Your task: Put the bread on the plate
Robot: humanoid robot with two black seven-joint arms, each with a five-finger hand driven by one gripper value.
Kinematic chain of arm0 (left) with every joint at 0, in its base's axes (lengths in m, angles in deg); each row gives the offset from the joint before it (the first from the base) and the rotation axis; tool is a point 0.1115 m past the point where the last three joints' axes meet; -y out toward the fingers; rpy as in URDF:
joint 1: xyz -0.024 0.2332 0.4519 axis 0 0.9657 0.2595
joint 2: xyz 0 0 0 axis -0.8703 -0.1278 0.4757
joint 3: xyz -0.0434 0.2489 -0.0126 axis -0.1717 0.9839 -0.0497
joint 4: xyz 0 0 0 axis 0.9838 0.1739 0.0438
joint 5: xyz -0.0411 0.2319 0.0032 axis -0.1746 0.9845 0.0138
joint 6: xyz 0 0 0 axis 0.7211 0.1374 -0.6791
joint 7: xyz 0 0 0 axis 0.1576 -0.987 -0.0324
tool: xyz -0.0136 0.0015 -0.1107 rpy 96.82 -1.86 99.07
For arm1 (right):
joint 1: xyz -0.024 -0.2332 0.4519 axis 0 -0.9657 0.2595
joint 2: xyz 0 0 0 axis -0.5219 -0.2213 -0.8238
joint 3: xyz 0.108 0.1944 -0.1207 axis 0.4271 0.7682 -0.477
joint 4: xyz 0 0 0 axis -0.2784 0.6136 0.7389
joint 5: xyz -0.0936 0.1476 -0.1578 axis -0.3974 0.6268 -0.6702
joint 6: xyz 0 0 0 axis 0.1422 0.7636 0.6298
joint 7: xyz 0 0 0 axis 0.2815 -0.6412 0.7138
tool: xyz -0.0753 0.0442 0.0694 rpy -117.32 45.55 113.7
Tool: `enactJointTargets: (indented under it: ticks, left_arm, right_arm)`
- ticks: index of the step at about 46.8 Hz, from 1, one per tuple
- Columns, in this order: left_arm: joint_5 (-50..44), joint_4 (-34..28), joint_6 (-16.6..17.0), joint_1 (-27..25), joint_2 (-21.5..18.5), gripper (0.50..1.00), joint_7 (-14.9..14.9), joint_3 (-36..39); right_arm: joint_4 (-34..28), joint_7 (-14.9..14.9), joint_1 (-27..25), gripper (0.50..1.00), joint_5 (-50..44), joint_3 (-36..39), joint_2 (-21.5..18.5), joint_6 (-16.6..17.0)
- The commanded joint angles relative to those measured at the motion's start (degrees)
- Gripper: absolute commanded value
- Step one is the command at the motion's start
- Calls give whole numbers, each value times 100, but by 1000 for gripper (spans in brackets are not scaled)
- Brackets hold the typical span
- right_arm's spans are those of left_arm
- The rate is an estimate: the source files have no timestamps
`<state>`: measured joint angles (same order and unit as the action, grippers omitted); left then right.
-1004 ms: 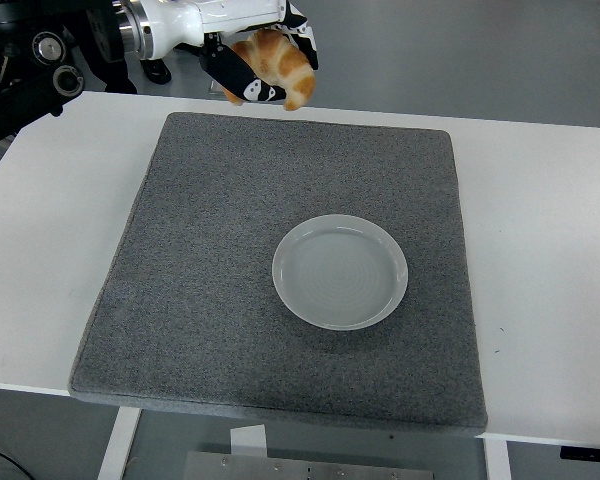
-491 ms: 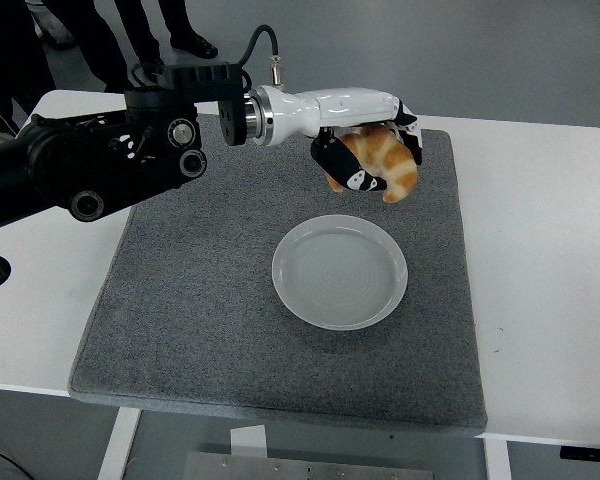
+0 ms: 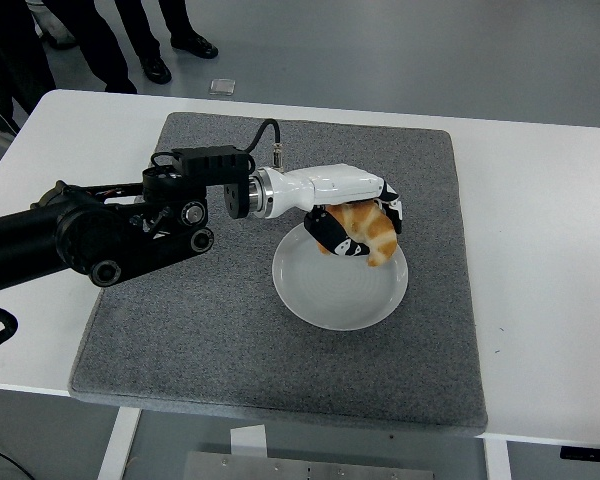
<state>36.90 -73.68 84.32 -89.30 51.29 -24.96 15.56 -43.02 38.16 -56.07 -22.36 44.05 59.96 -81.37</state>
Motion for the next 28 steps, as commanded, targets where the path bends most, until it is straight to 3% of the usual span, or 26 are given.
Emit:
enactJointTargets:
  ticks: [1,28]
  left_arm:
    - [8,8,45,90,3,500,-3,2]
    - [26,52,176,635,-32,500,5,10]
  right_arm:
    - [0,1,-1,952,0,0,0,1]
    - [0,1,-1,952,0,0,0,1]
